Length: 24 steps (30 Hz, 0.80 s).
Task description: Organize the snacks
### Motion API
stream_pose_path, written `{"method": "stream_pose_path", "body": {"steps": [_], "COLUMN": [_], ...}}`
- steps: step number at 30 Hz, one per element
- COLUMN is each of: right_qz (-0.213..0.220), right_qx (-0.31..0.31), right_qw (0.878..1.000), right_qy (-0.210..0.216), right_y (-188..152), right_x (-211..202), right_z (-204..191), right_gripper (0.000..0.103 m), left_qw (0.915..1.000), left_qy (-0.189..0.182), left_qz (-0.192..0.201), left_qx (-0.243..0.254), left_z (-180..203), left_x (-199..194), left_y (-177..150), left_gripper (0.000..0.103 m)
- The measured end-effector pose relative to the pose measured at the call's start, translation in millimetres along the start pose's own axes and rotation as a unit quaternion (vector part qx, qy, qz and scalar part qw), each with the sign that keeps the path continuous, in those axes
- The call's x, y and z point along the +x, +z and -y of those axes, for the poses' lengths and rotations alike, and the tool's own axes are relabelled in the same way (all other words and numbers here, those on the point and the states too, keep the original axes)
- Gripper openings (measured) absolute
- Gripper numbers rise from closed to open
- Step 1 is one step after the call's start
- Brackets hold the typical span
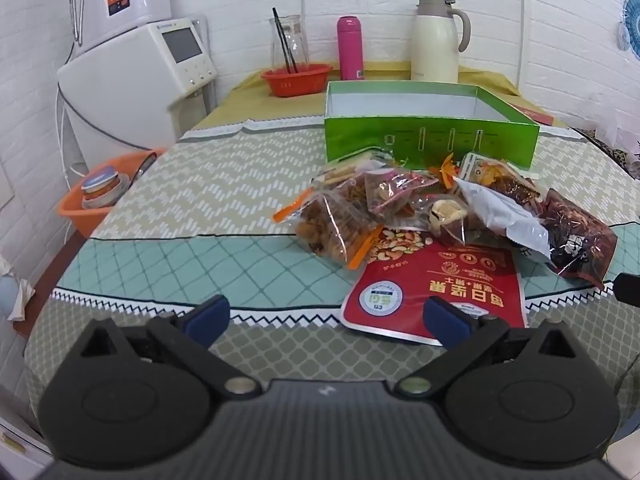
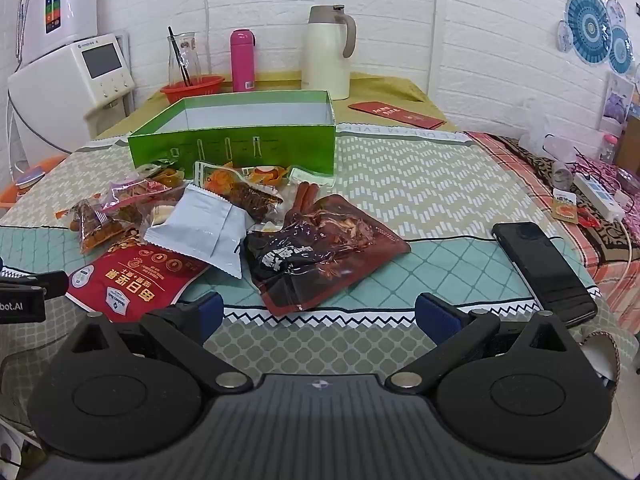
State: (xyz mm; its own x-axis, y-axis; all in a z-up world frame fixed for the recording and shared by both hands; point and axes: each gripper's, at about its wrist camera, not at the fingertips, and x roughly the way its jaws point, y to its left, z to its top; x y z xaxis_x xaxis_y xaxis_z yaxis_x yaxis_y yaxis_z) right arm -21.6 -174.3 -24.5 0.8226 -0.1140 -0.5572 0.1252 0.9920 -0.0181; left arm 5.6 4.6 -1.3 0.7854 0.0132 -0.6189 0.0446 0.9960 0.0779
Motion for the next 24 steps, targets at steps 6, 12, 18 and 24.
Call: {"method": "stream_pose_path", "body": {"steps": [6,12,18,24], "right_qz": [-0.001,-0.004,-0.009,-0.012], "right_qx": [0.000,-0.004,-0.004,-0.003], "right_qw": [1.000,1.000,1.000,1.000], "right_qy": [0.001,0.004,0.007,0.009], "right_y": [-1,0,0,1], "right_x": [2,7,12,16], "right_z": [0,-4,-6,-4], "right_gripper": [0.103,0.103,0.103,0.103], "left_qw": [1.0000,1.0000,1.0000,1.0000], "left_qy": [0.000,0.000,-0.001,0.000], "left_qz": [-0.003,-0.002,-0.005,-0.007], "left_qx": [0.001,0.001,0.002,0.002], "left_z": [0,-1,-1,-1], "left_x": [4,6,9,11], "left_y": [1,1,2,4], "left_gripper": [0.103,0.103,0.103,0.103]}}
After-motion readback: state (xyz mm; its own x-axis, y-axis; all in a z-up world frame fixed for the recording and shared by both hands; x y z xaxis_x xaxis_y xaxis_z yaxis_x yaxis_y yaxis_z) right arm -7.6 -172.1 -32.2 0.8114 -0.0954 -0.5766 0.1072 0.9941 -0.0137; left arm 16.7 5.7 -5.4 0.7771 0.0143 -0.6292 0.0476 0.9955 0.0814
